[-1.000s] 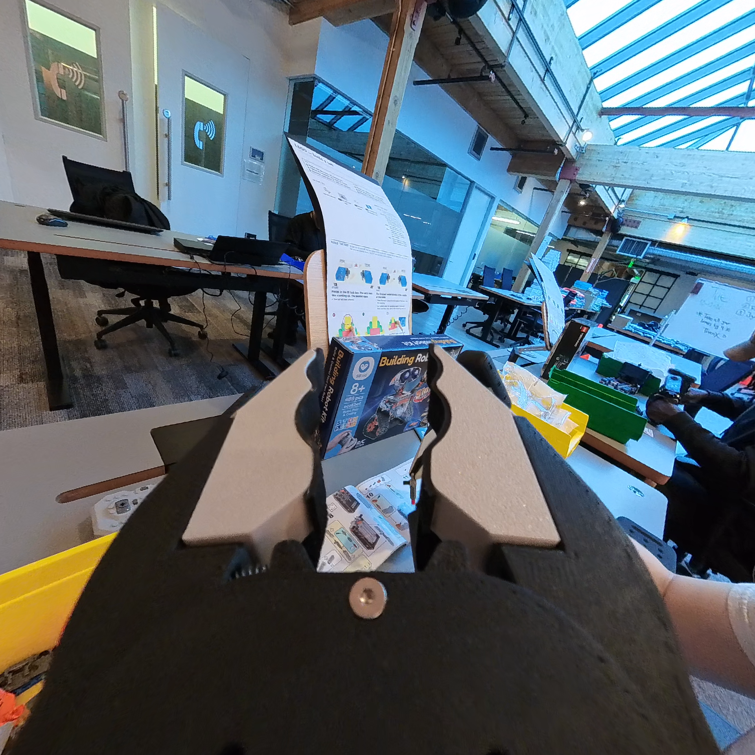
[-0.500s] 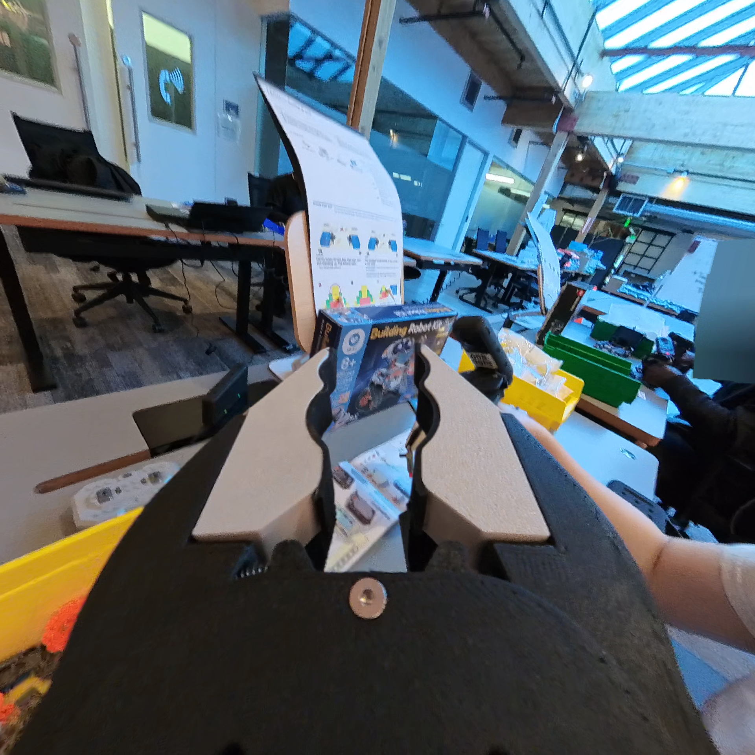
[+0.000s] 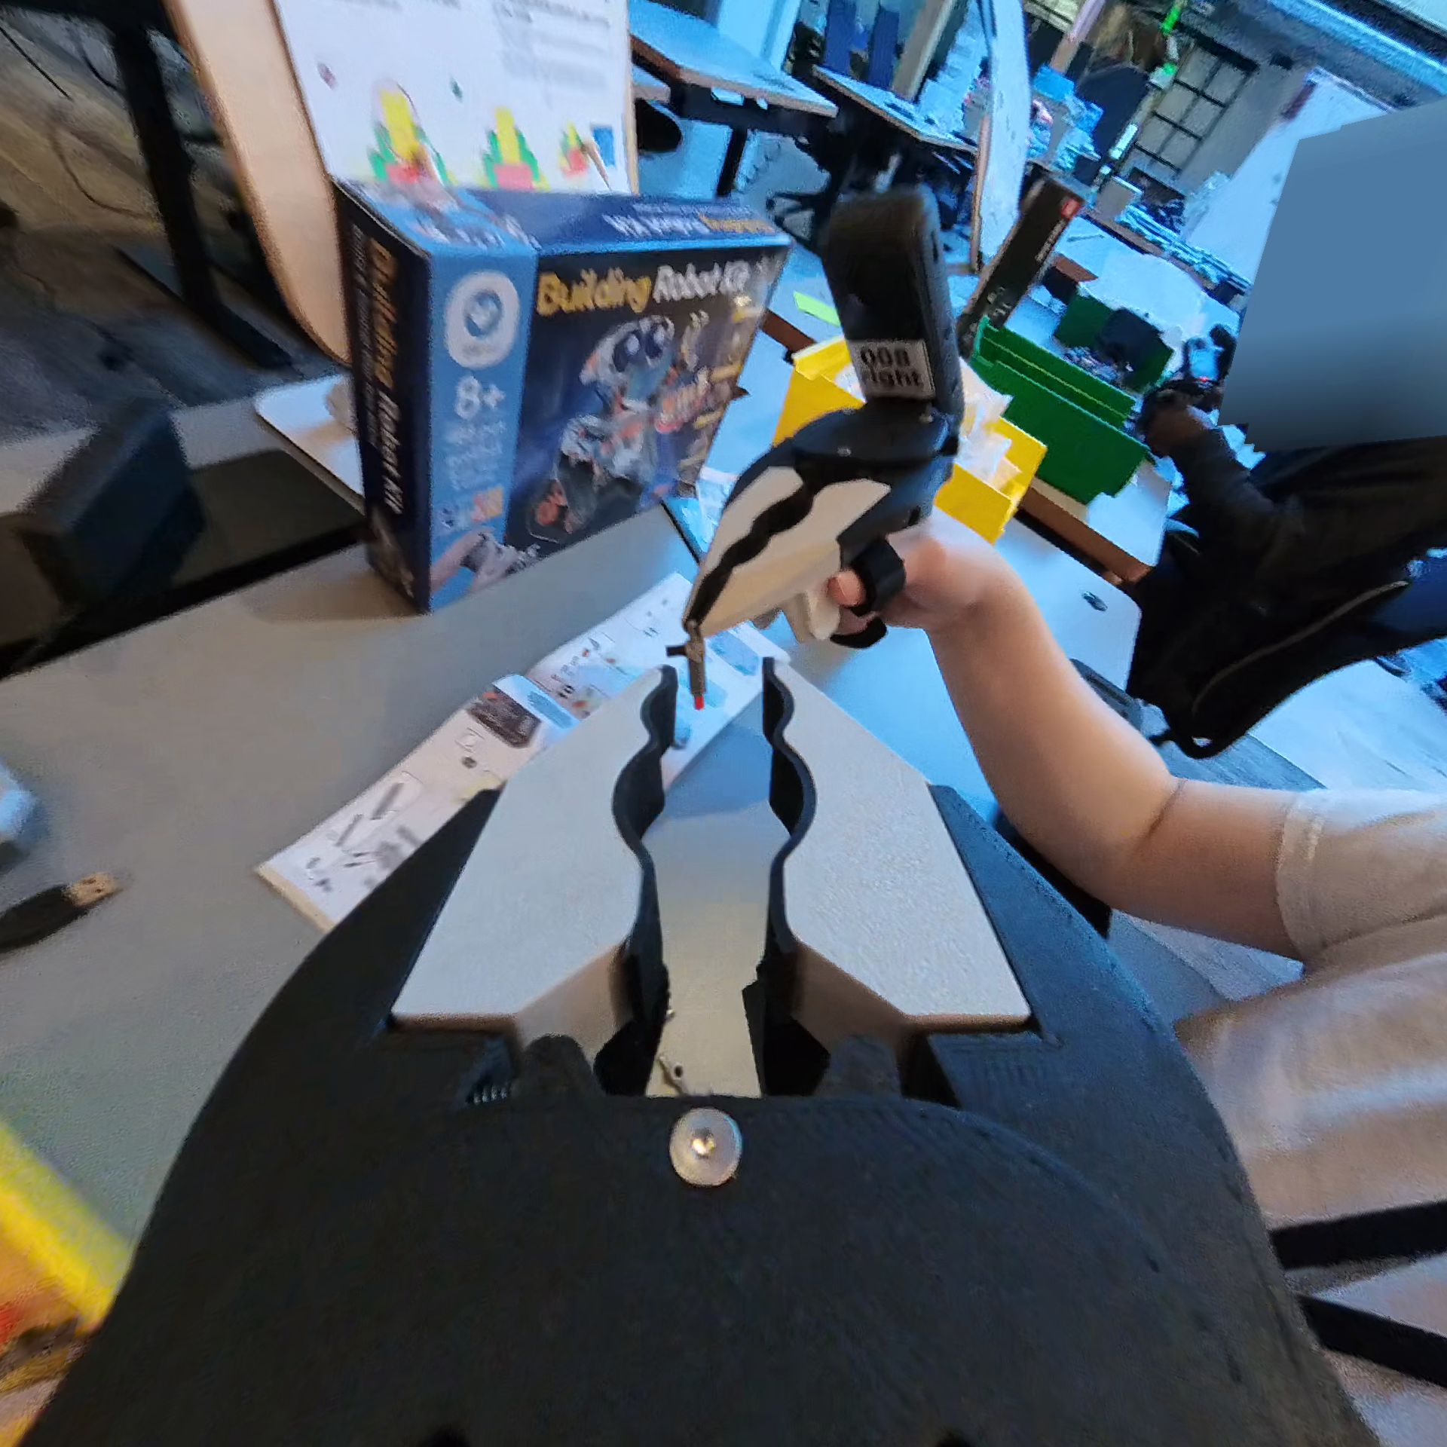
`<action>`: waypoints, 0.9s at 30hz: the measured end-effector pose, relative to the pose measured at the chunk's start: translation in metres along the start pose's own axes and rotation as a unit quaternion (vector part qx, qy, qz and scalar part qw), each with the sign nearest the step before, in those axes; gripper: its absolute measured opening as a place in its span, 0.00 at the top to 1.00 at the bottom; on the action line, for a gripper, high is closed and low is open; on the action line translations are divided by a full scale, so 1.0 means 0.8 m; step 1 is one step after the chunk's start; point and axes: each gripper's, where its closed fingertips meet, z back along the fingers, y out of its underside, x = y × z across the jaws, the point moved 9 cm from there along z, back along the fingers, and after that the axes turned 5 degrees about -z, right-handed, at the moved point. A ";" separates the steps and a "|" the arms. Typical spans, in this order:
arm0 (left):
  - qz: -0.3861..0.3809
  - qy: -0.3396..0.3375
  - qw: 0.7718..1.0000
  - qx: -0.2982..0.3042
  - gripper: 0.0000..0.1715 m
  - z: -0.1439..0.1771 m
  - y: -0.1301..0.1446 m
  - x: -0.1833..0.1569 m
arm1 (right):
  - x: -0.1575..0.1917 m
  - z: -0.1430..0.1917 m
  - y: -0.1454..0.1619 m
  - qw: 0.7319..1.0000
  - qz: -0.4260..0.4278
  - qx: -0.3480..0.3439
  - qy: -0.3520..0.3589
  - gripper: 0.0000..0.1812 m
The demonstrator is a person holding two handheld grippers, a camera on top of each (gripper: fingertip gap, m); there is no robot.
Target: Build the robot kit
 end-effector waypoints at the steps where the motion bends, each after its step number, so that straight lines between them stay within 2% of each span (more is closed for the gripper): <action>1: 0.007 0.014 1.000 0.004 0.90 -0.009 0.008 -0.002 | 0.001 0.001 -0.001 1.000 -0.001 -0.002 -0.003 0.99; 4: 0.008 0.023 1.000 -0.018 0.95 -0.032 0.043 -0.004 | 0.000 0.001 -0.001 1.000 -0.007 -0.006 -0.007 0.99; 6: 0.007 0.000 0.999 -0.038 0.95 -0.043 0.069 0.000 | -0.001 -0.001 0.000 1.000 -0.009 -0.004 -0.007 0.99; 11: -0.008 -0.033 0.999 -0.035 0.90 -0.069 0.112 0.014 | -0.004 -0.012 0.004 1.000 -0.017 0.006 -0.007 0.99; 13: 0.005 -0.012 0.998 -0.064 0.89 -0.074 0.117 0.020 | -0.004 -0.017 0.006 1.000 -0.019 0.010 -0.006 0.99; 17: 0.077 0.069 0.989 -0.106 0.83 -0.080 0.123 0.026 | -0.003 -0.031 0.011 0.999 -0.024 0.024 -0.007 0.99; 20: 0.079 0.059 0.989 -0.110 0.83 -0.081 0.127 0.030 | 0.000 -0.041 0.016 0.999 -0.025 0.036 -0.011 0.99; 22: 0.061 0.051 0.990 -0.116 0.86 -0.079 0.128 0.030 | 0.002 -0.047 0.019 0.999 -0.025 0.043 -0.012 0.98; 24: 0.055 0.060 0.988 -0.129 0.96 -0.077 0.128 0.029 | 0.004 -0.051 0.021 0.998 -0.030 0.046 -0.016 0.99; 27: 0.048 0.060 0.990 -0.118 0.97 -0.074 0.130 0.030 | 0.006 -0.054 0.023 0.998 -0.031 0.046 -0.013 0.99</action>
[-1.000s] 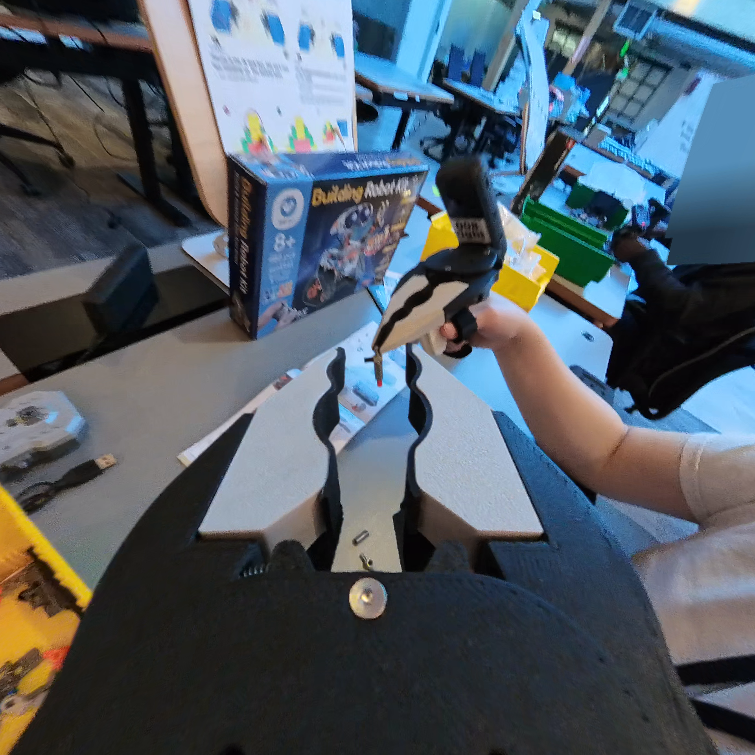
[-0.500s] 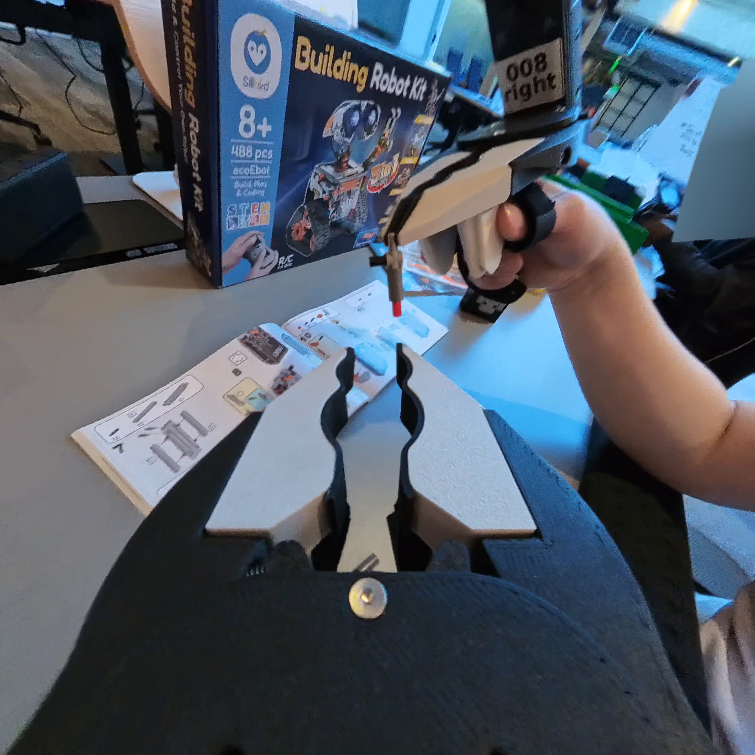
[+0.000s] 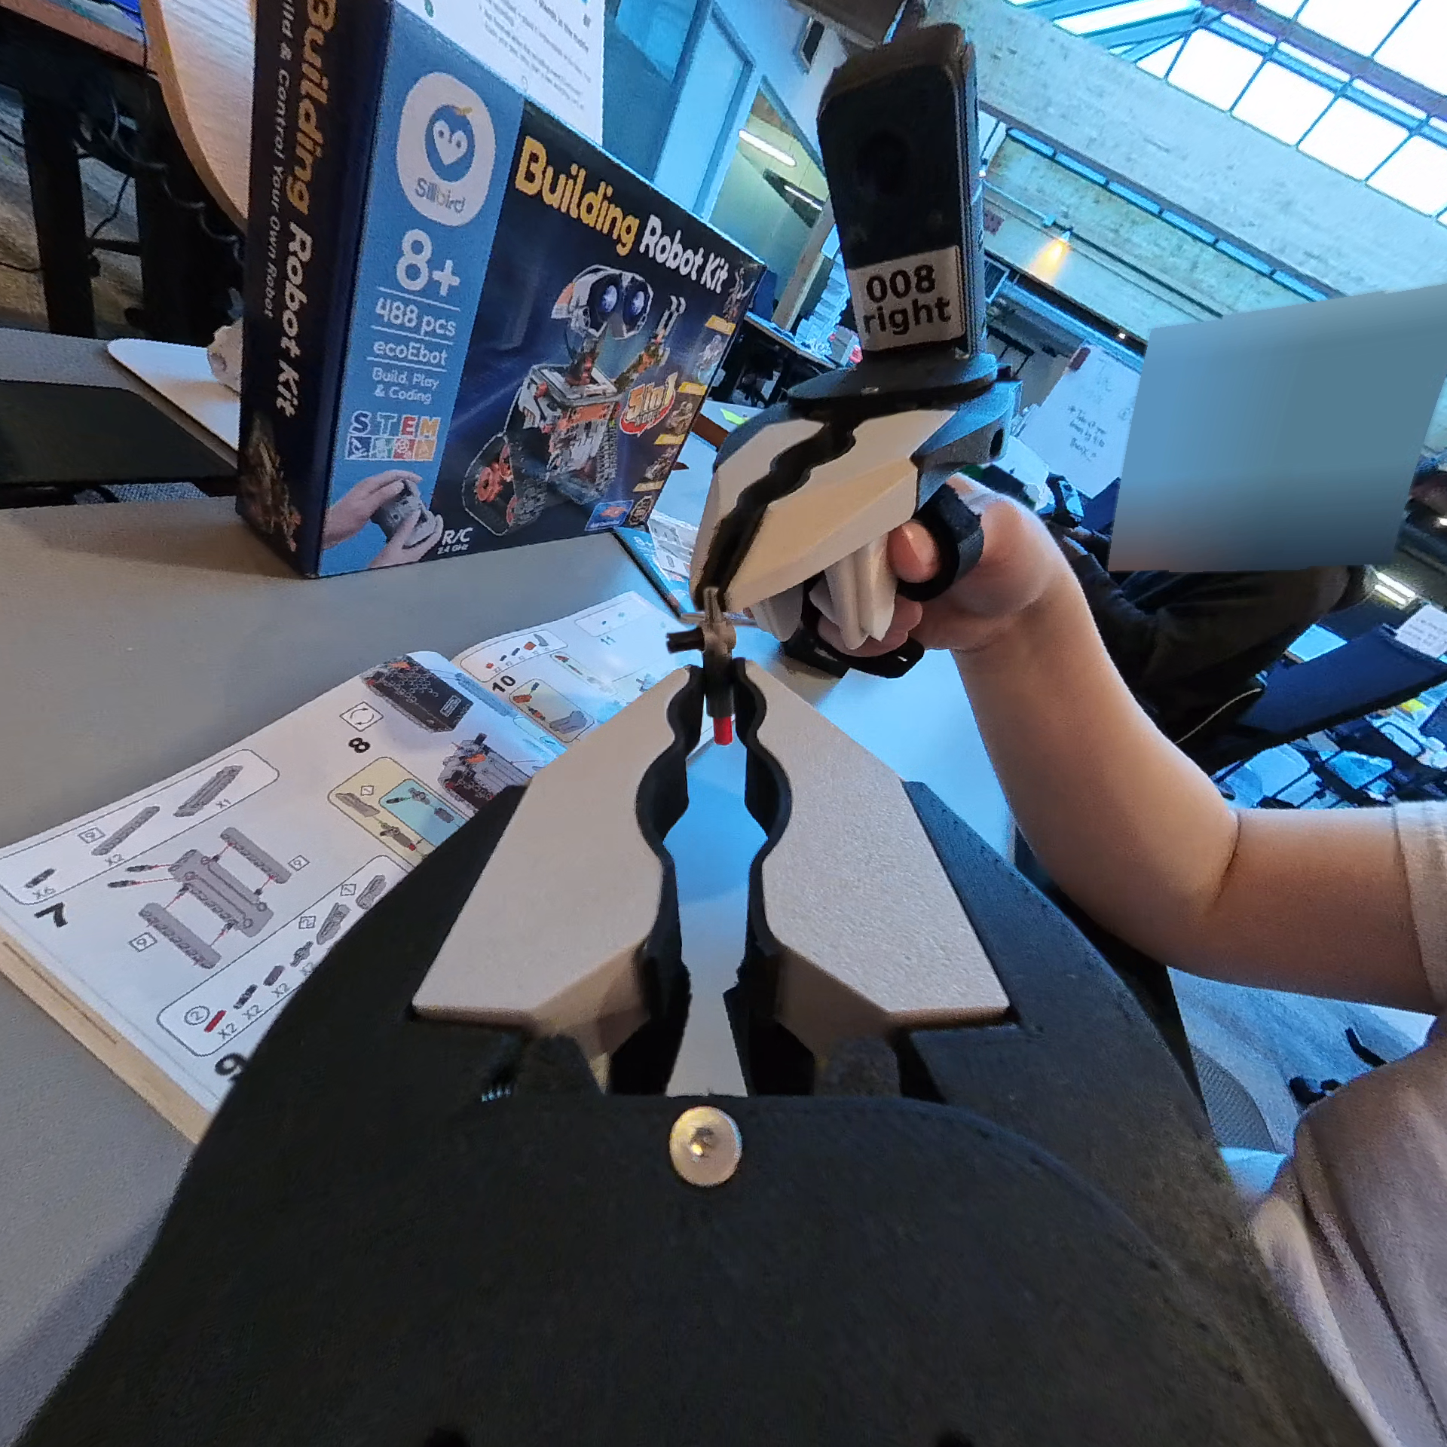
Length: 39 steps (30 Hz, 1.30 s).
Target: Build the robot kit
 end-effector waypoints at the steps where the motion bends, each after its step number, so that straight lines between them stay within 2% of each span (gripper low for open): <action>1: 0.000 0.003 1.000 0.000 0.97 0.001 -0.001 -0.001 | 0.002 -0.001 0.000 1.000 0.007 -0.003 -0.004 0.99; 2: 0.003 0.010 1.000 -0.003 0.97 0.004 -0.002 -0.001 | 0.006 0.000 -0.001 1.000 0.030 -0.008 -0.005 0.98; 3: 0.011 0.022 1.000 -0.003 0.97 0.006 -0.003 -0.002 | 0.010 0.002 -0.003 0.997 0.068 -0.018 0.008 0.86; 4: 0.023 0.032 0.999 0.000 0.97 0.008 -0.003 -0.002 | 0.017 0.005 -0.004 0.992 0.118 -0.030 0.029 0.70; 6: 0.054 0.055 0.997 -0.001 0.97 0.012 0.000 0.000 | 0.034 0.014 -0.001 0.966 0.242 -0.051 0.071 0.60; 9: 0.111 0.077 0.991 0.005 0.97 0.013 0.004 0.005 | 0.066 0.005 0.022 0.897 0.418 -0.059 0.128 0.60; 12: 0.140 0.077 0.987 0.024 0.97 0.009 0.010 0.006 | 0.071 -0.011 0.053 0.819 0.527 0.012 0.227 0.61; 13: 0.135 0.076 0.987 0.039 0.97 0.007 0.012 0.005 | 0.069 -0.015 0.058 0.803 0.539 0.029 0.251 0.64; 17: 0.119 0.073 0.988 0.061 0.98 0.001 0.016 -0.002 | 0.055 -0.032 0.068 0.806 0.521 0.083 0.269 0.69; 18: 0.121 0.076 0.988 0.061 0.98 0.000 0.016 -0.003 | 0.053 -0.032 0.069 0.801 0.524 0.089 0.275 0.77; 23: 0.118 0.073 0.989 0.052 0.98 0.002 0.014 -0.003 | 0.052 -0.033 0.068 0.812 0.511 0.062 0.276 0.77; 32: 0.116 0.065 0.989 0.059 0.98 0.002 0.015 -0.001 | 0.053 -0.038 0.071 0.800 0.522 0.057 0.290 0.77; 39: 0.114 0.076 0.989 0.056 0.98 0.002 0.015 -0.003 | 0.058 -0.036 0.074 0.777 0.549 0.050 0.304 0.77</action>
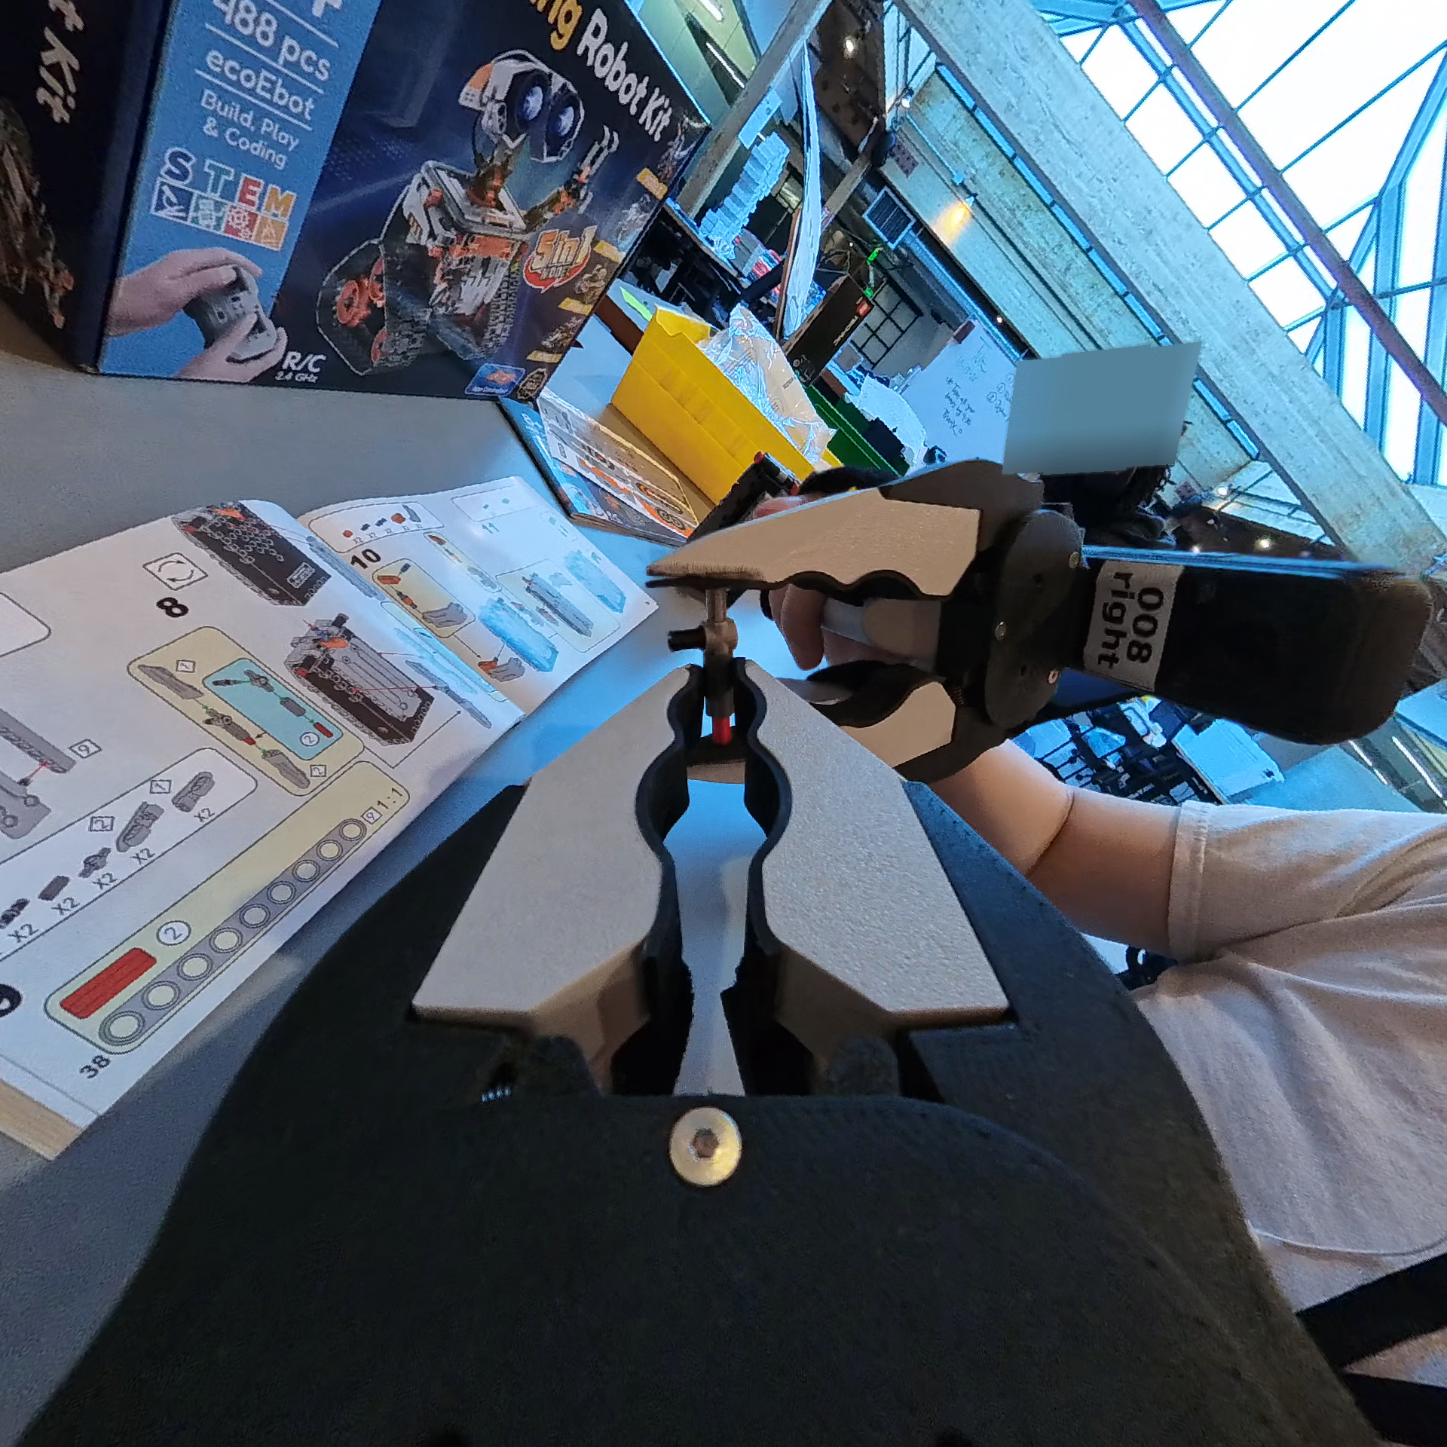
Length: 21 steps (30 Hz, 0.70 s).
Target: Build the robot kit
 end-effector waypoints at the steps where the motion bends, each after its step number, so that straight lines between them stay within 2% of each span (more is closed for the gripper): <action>1: -0.002 -0.001 1.000 0.003 0.98 0.000 0.000 0.000 | 0.000 0.000 0.000 1.000 -0.001 0.004 -0.002 0.77; 7: -0.005 -0.007 1.000 0.012 0.97 -0.001 0.002 0.002 | 0.001 -0.002 0.003 1.000 0.000 0.015 -0.005 0.77; 8: -0.003 -0.019 1.000 0.010 0.92 0.002 0.001 0.005 | 0.000 -0.003 0.005 1.000 -0.001 0.023 -0.001 0.77; 9: -0.003 -0.040 0.999 0.004 0.80 0.006 -0.001 0.009 | 0.001 -0.005 0.007 1.000 0.004 0.031 -0.001 0.77; 10: -0.007 -0.056 0.998 -0.006 0.72 0.010 -0.004 0.011 | 0.002 -0.006 0.008 0.999 0.015 0.033 0.004 0.77; 11: -0.014 -0.058 0.998 -0.019 0.73 0.013 -0.007 0.012 | 0.002 -0.006 0.009 0.999 0.023 0.035 0.010 0.77; 13: -0.021 -0.046 0.998 -0.028 0.80 0.014 -0.008 0.009 | 0.004 -0.008 0.008 0.999 0.025 0.038 0.013 0.77; 17: -0.024 -0.050 0.998 -0.012 0.80 0.004 -0.003 0.010 | 0.008 -0.010 0.004 0.999 0.031 0.035 0.014 0.77; 18: -0.027 -0.050 0.998 -0.007 0.82 0.002 -0.002 0.010 | 0.009 -0.011 0.004 0.999 0.034 0.037 0.012 0.77; 20: -0.038 -0.050 0.998 0.006 0.92 -0.001 0.001 0.011 | 0.010 -0.012 0.006 0.998 0.037 0.045 0.013 0.77; 21: -0.042 -0.055 0.998 0.006 0.92 -0.001 0.001 0.011 | 0.010 -0.013 0.006 0.998 0.038 0.045 0.015 0.77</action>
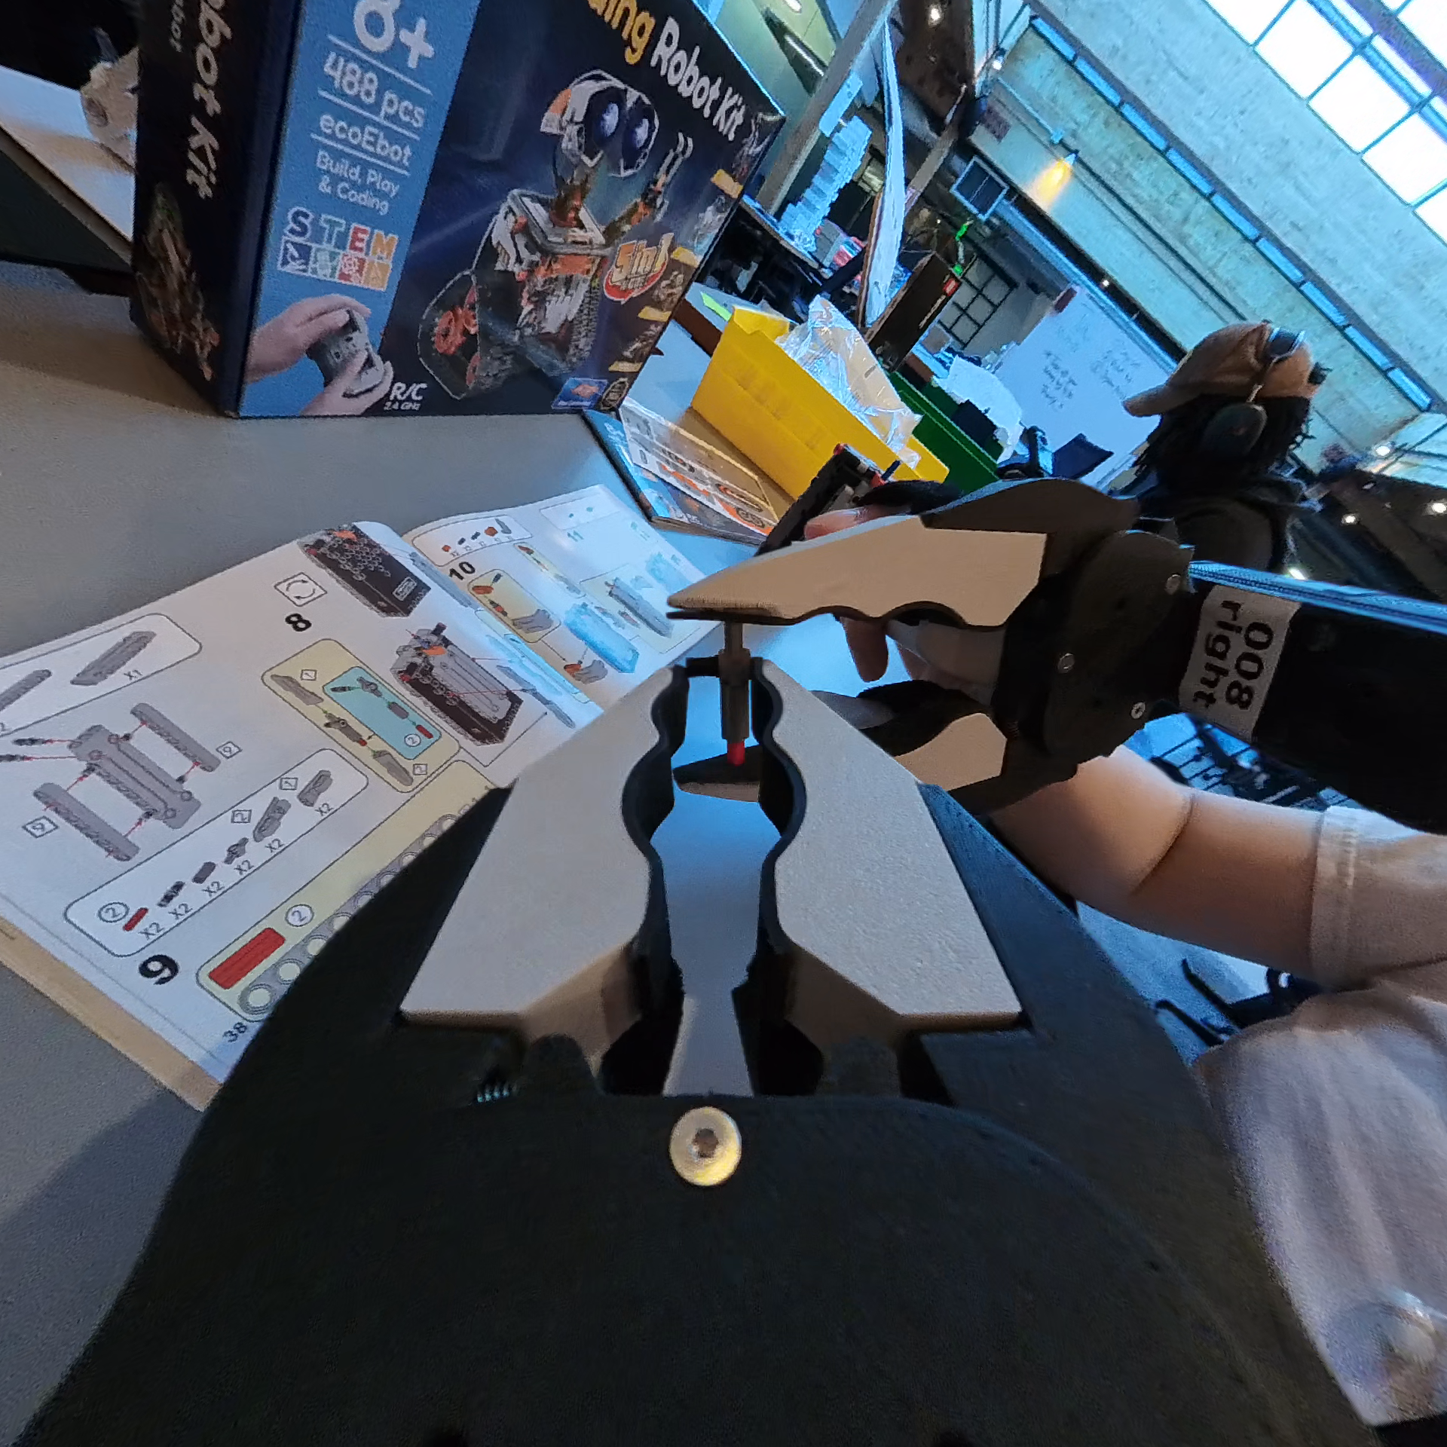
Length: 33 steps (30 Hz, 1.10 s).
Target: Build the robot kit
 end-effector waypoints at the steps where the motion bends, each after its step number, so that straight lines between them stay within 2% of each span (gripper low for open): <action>1: -0.004 -0.004 1.000 0.003 0.92 0.000 0.000 0.000 | 0.000 0.000 0.000 1.000 -0.001 0.000 -0.002 0.77; 6: -0.009 0.003 1.000 0.000 0.92 0.005 -0.004 -0.005 | -0.003 0.003 -0.005 1.000 -0.016 -0.018 -0.005 0.77; 7: -0.005 0.001 1.000 -0.006 0.89 0.007 -0.006 -0.006 | -0.005 0.004 -0.002 1.000 -0.019 -0.009 -0.010 0.77; 8: 0.003 -0.009 1.000 -0.022 0.66 0.010 -0.011 -0.005 | -0.008 0.003 0.007 0.999 -0.026 0.020 -0.032 0.77; 9: 0.004 -0.019 0.999 -0.046 0.52 0.016 -0.018 -0.006 | -0.006 0.001 0.023 0.992 -0.055 0.070 -0.088 0.77; 10: -0.007 -0.028 0.997 -0.070 0.54 0.024 -0.024 -0.008 | -0.002 -0.002 0.040 0.976 -0.103 0.114 -0.152 0.77; 12: -0.041 -0.065 0.991 -0.108 0.60 0.040 -0.034 -0.012 | 0.007 -0.003 0.063 0.950 -0.175 0.104 -0.236 0.77; 16: -0.080 -0.114 0.984 -0.114 0.61 0.051 -0.039 -0.016 | 0.017 -0.007 0.066 0.909 -0.243 0.089 -0.327 0.77; 20: -0.070 -0.107 0.987 -0.096 0.63 0.044 -0.035 -0.017 | 0.036 -0.021 0.074 0.909 -0.218 0.077 -0.348 0.77; 23: -0.076 -0.111 0.986 -0.095 0.64 0.044 -0.034 -0.018 | 0.049 -0.029 0.079 0.909 -0.202 0.019 -0.364 0.77; 25: -0.078 -0.110 0.986 -0.094 0.64 0.044 -0.035 -0.019 | 0.050 -0.032 0.082 0.897 -0.222 0.013 -0.382 0.77; 33: -0.074 -0.101 0.987 -0.100 0.65 0.047 -0.036 -0.021 | 0.050 -0.032 0.086 0.893 -0.228 0.005 -0.387 0.76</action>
